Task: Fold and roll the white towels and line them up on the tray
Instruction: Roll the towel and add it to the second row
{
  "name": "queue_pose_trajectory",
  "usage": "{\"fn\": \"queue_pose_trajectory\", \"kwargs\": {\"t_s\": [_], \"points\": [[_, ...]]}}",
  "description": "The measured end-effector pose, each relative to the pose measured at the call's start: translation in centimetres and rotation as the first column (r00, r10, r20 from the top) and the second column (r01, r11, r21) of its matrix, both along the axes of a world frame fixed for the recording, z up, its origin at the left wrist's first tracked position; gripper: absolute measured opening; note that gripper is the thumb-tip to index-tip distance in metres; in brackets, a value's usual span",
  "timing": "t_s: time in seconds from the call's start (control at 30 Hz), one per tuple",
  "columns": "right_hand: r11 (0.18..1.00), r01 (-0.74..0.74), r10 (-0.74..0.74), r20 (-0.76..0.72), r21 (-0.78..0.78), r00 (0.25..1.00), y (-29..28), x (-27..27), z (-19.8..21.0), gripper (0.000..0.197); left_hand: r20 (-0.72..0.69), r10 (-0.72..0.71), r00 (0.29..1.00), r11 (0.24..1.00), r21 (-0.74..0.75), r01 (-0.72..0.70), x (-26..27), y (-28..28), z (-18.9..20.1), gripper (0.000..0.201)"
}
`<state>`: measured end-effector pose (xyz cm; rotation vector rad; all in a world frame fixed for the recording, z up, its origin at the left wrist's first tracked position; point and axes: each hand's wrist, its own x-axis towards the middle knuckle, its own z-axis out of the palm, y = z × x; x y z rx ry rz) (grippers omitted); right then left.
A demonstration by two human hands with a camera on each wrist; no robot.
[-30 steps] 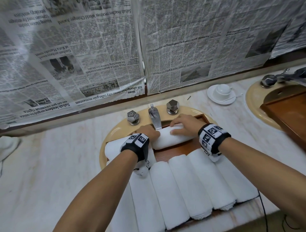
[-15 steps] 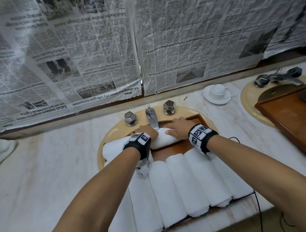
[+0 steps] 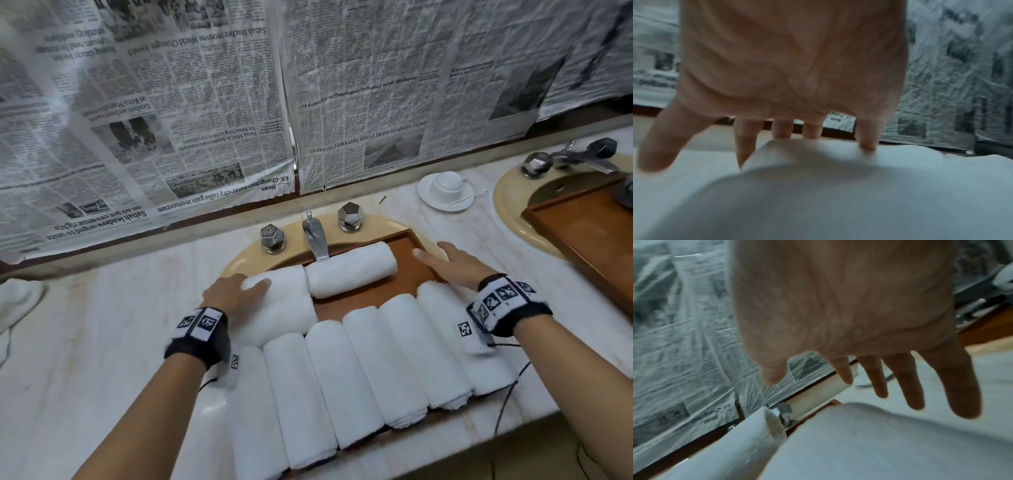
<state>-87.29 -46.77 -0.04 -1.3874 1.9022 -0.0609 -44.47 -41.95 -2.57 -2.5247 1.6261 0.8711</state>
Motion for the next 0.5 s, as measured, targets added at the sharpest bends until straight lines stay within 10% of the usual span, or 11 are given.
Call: {"fn": "queue_pose_trajectory", "kwargs": {"t_s": [0.27,0.5], "points": [[0.976,-0.087,0.100,-0.055,0.197,0.993,-0.4,-0.6,-1.7,0.139,-0.248,0.103,0.963,0.994,-0.021,-0.112,0.7,0.8,0.3,0.082],[0.979,-0.087,0.108,-0.103,0.186,0.989,1.0,-0.4,-1.5,0.116,-0.232,0.094,0.968,0.995,-0.011,-0.099,0.9,1.6,0.1,0.086]]}}
